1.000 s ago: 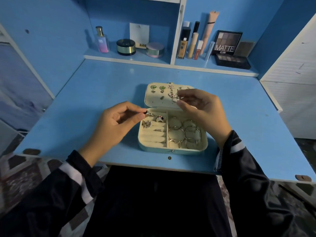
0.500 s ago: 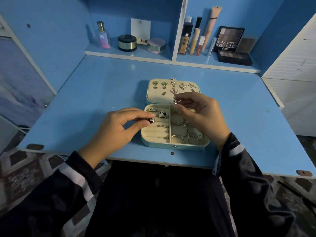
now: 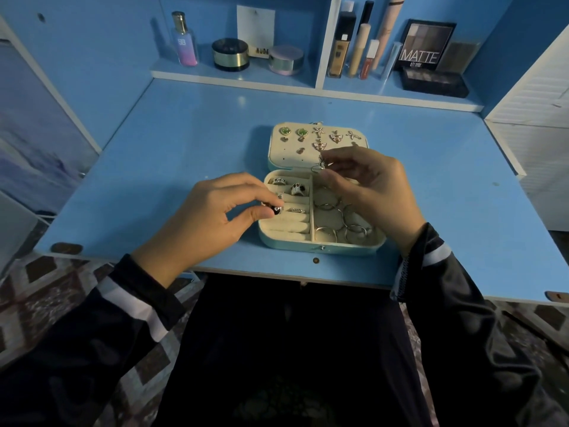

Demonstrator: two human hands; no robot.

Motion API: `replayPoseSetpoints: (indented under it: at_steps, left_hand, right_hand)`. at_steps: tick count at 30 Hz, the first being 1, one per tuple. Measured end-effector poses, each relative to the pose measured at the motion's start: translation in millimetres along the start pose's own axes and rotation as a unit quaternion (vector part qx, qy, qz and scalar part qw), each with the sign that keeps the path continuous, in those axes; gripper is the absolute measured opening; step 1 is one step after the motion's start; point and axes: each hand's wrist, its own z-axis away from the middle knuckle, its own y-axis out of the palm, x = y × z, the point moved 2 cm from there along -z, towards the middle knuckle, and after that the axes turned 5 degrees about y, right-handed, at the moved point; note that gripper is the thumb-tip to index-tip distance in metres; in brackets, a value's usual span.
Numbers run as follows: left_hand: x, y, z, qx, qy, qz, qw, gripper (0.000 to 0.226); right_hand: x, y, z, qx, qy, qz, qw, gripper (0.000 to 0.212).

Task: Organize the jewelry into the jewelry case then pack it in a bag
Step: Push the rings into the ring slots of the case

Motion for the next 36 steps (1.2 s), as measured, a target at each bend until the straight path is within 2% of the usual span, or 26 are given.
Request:
replayPoseSetpoints:
  at_steps: [21, 31, 36]
  left_hand:
    - [3.7, 0.4, 4.0, 0.005, -0.053, 0.033, 0.998, 0.015]
    - [4.5, -1.9, 2.5, 0.032, -0.127, 0.096, 0.987, 0.017]
    - [0.6, -2.6, 0.1, 0.044, -0.137, 0.085, 0.986, 0.015]
  right_hand:
    - [-2.1, 0.3, -0.6, 0.002, -0.006, 0.008, 1.000, 0.024]
    - [-0.2, 1.4, -0.2, 0.010, -0.006, 0.002, 1.000, 0.024]
    - [0.5, 1.6, -0.4, 0.011, -0.006, 0.000, 1.000, 0.025]
